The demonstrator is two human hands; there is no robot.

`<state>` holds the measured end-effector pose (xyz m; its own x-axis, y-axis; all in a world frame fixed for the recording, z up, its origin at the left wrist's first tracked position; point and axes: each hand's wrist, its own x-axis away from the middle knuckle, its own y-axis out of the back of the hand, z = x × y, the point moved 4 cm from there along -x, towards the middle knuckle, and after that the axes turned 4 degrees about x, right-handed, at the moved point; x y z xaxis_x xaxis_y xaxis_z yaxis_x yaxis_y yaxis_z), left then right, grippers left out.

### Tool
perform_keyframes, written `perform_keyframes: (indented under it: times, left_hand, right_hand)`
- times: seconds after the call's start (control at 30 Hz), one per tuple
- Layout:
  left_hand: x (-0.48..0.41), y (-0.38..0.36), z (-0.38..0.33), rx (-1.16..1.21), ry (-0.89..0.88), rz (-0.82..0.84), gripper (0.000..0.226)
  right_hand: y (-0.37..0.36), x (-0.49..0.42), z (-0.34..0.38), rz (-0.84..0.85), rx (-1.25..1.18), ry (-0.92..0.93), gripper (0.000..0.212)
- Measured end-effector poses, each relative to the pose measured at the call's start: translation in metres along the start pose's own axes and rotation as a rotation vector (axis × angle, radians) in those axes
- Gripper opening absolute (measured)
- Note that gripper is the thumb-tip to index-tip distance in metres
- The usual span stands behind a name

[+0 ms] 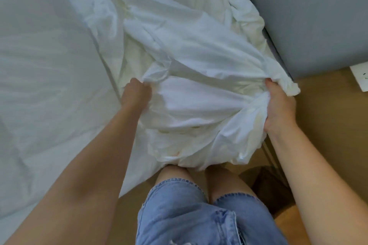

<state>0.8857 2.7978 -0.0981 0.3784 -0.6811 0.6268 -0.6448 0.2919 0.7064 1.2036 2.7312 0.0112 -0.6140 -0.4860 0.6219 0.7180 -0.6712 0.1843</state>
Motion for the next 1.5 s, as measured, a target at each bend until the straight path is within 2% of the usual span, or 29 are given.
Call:
perform_keyframes:
  times: [0.1, 0.17, 0.2, 0.27, 0.3, 0.37, 0.4, 0.47, 0.5, 0.6, 0.67, 0.73, 0.77, 0.8, 0.83, 0.87, 0.9, 0.97, 1.0, 1.03, 1.1, 1.17, 1.23, 1.27, 1.3, 1.4, 1.5]
  left_hand:
    - [0.012, -0.009, -0.026, -0.149, -0.072, 0.007, 0.055]
    - [0.033, -0.017, -0.053, -0.2, -0.242, 0.024, 0.057]
    - [0.048, -0.024, -0.07, -0.159, -0.365, 0.071, 0.052]
    - [0.084, -0.034, -0.096, 0.115, -0.532, 0.268, 0.037]
    - [0.101, -0.038, -0.105, 0.322, -0.52, 0.418, 0.037]
    - [0.135, -0.041, -0.121, 0.733, -0.354, 0.774, 0.049]
    - [0.148, -0.042, -0.127, 0.892, -0.262, 0.923, 0.063]
    - [0.163, -0.046, -0.135, 1.006, -0.187, 1.066, 0.084]
    - [0.167, -0.045, -0.134, 0.982, -0.18, 1.06, 0.078]
    - [0.165, -0.036, -0.12, 0.895, -0.113, 1.038, 0.022]
    - [0.157, -0.028, -0.106, 0.968, -0.073, 1.062, 0.03]
    - [0.154, -0.014, -0.098, 1.065, -0.077, 1.097, 0.027]
    - [0.153, -0.007, -0.096, 1.124, -0.088, 1.091, 0.023]
    - [0.153, -0.001, -0.094, 1.175, -0.087, 1.081, 0.021]
    - [0.155, 0.006, -0.093, 1.215, -0.094, 1.063, 0.024]
    - [0.159, 0.011, -0.091, 1.232, -0.098, 1.052, 0.034]
    - [0.162, 0.014, -0.088, 1.23, -0.1, 1.079, 0.042]
    - [0.177, 0.021, -0.083, 1.191, -0.093, 1.183, 0.049]
    - [0.183, 0.026, -0.079, 1.175, -0.081, 1.2, 0.055]
    - [0.185, 0.031, -0.077, 1.168, -0.083, 1.195, 0.062]
    - [0.188, 0.048, -0.078, 1.164, -0.142, 1.163, 0.063]
    - [0.19, 0.063, -0.082, 1.152, -0.186, 1.124, 0.068]
    - [0.192, 0.07, -0.084, 1.089, -0.214, 1.028, 0.098]
    - [0.194, 0.071, -0.085, 1.067, -0.235, 1.0, 0.11]
    - [0.197, 0.073, -0.088, 1.065, -0.262, 0.983, 0.113]
    - [0.202, 0.075, -0.09, 1.083, -0.296, 0.952, 0.082]
    - [0.203, 0.083, -0.095, 1.012, -0.34, 0.915, 0.06]
  right_hand:
    - [0.004, -0.004, 0.001, 0.001, -0.009, 0.01, 0.046]
    - [0.002, -0.003, -0.002, 0.008, -0.016, -0.005, 0.048]
    - [0.001, -0.003, -0.003, 0.013, -0.017, -0.01, 0.048]
    - [-0.001, -0.003, -0.003, 0.02, -0.004, -0.006, 0.048]
    - [-0.002, -0.002, -0.003, 0.019, 0.006, 0.006, 0.05]
    - [-0.005, 0.004, -0.001, 0.008, 0.1, 0.084, 0.054]
    - [-0.008, 0.011, 0.002, 0.009, 0.22, 0.159, 0.054]
    - [-0.021, 0.033, 0.006, 0.066, 0.557, 0.343, 0.047]
    - [-0.029, 0.046, 0.005, 0.122, 0.736, 0.424, 0.042]
    - [-0.046, 0.087, -0.009, 0.318, 1.107, 0.556, 0.051]
    - [-0.049, 0.11, -0.021, 0.489, 1.131, 0.61, 0.064]
    - [-0.044, 0.123, -0.024, 0.634, 0.894, 0.593, 0.069]
    - [-0.038, 0.123, -0.02, 0.638, 0.706, 0.543, 0.058]
    - [-0.03, 0.118, -0.015, 0.57, 0.51, 0.468, 0.039]
    - [-0.019, 0.107, -0.015, 0.44, 0.365, 0.375, 0.021]
    - [-0.011, 0.094, -0.014, 0.337, 0.312, 0.313, 0.013]
    - [-0.008, 0.086, -0.012, 0.315, 0.353, 0.31, 0.019]
    - [-0.015, 0.079, -0.012, 0.506, 0.569, 0.38, 0.047]
    - [-0.019, 0.08, -0.014, 0.598, 0.678, 0.419, 0.05]
    - [-0.023, 0.081, -0.013, 0.632, 0.728, 0.462, 0.041]
    - [-0.027, 0.08, -0.006, 0.524, 0.776, 0.568, 0.015]
    - [-0.032, 0.083, 0.001, 0.417, 0.906, 0.669, 0.019]
    - [-0.035, 0.092, 0.009, 0.363, 1.002, 0.803, 0.023]
    - [-0.037, 0.098, 0.013, 0.361, 0.945, 0.855, 0.025]
    - [-0.037, 0.105, 0.017, 0.388, 0.824, 0.86, 0.03]
    - [-0.039, 0.116, 0.03, 0.498, 0.517, 0.771, 0.044]
    - [-0.042, 0.118, 0.048, 0.476, 0.507, 0.877, 0.016]
